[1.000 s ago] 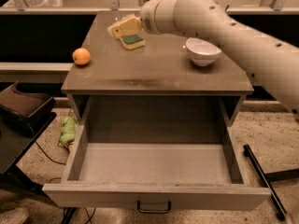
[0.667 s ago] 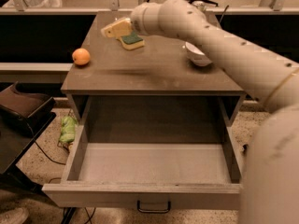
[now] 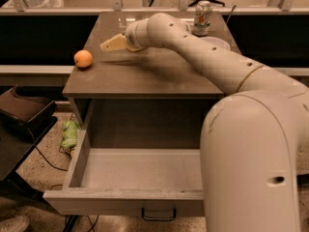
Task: Place sponge into top drawer
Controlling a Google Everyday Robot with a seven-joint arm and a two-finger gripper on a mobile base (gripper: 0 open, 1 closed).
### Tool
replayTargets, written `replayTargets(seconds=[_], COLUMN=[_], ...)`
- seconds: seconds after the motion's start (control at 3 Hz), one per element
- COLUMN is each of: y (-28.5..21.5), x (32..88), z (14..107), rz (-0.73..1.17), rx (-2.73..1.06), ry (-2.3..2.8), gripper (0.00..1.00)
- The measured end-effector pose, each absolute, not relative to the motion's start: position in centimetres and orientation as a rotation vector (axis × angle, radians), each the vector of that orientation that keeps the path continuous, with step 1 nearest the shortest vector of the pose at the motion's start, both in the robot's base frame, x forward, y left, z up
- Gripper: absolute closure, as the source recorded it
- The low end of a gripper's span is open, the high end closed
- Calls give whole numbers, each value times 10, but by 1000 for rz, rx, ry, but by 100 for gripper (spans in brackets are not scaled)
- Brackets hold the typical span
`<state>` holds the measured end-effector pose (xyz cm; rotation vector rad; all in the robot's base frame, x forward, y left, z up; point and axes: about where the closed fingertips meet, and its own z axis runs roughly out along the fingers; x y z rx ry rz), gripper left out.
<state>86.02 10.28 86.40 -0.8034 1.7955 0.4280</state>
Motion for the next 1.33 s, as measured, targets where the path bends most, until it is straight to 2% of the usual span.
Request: replayTargets(seconds=[0.67, 1.0, 1.33], y=[97, 97, 87], x=[862, 866, 875], z=[830, 844, 900], rz=[429, 429, 355], rx=[-784, -796, -857], ry=[1870, 1848, 1800], gripper=[0, 0, 0])
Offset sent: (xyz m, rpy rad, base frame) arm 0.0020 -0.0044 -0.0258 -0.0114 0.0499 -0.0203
